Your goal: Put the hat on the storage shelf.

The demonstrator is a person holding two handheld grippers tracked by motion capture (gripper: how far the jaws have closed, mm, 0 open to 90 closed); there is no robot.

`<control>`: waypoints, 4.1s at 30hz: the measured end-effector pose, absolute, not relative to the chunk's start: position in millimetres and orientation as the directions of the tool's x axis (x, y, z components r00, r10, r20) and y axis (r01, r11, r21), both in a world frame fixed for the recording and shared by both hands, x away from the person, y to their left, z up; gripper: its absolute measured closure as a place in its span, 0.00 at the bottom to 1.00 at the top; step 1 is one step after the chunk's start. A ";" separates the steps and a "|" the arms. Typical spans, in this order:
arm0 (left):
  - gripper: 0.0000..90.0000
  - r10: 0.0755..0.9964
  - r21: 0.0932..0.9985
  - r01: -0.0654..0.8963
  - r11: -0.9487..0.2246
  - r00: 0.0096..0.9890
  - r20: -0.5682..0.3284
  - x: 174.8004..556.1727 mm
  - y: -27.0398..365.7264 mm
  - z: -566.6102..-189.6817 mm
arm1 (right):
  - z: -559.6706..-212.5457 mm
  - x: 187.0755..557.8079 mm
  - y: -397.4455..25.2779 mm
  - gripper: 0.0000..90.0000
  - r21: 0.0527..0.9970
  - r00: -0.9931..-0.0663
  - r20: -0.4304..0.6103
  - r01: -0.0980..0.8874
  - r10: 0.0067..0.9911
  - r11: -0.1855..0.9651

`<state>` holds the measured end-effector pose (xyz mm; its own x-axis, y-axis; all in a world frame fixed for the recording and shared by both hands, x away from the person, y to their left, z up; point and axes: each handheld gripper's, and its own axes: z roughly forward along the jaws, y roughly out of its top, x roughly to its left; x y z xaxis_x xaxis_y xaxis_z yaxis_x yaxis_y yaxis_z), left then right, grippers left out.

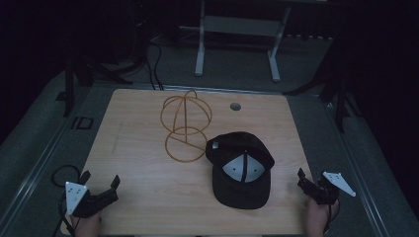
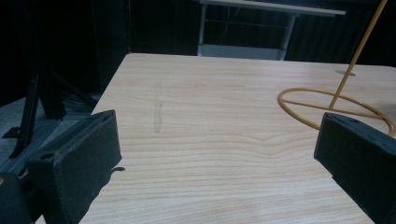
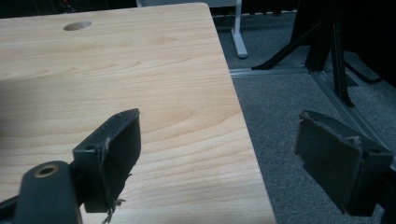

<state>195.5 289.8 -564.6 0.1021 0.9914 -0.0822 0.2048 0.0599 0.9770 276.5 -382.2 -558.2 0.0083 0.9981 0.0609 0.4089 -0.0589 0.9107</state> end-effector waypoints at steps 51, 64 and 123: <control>0.01 0.970 0.944 0.331 0.009 0.225 -0.088 195.4 280.2 -554.4 | -452.5 316.3 -258.0 0.32 0.872 -0.561 0.030 0.419 0.827 0.253; 0.01 0.966 0.924 0.381 0.025 0.228 -0.120 198.8 284.1 -557.1 | -480.0 318.8 -245.5 0.97 0.856 -0.456 -0.018 0.452 0.890 0.249; 0.07 0.718 0.941 0.299 -0.160 0.689 -0.097 225.9 113.9 -465.4 | -372.2 270.0 -210.6 0.98 0.965 -0.566 -0.046 0.189 0.823 0.184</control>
<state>225.9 113.9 -465.4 0.6892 0.7180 -0.0974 0.2993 -0.1598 0.9407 270.0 -210.6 -372.2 -0.5656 0.8234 -0.0464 0.1886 0.1840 0.9647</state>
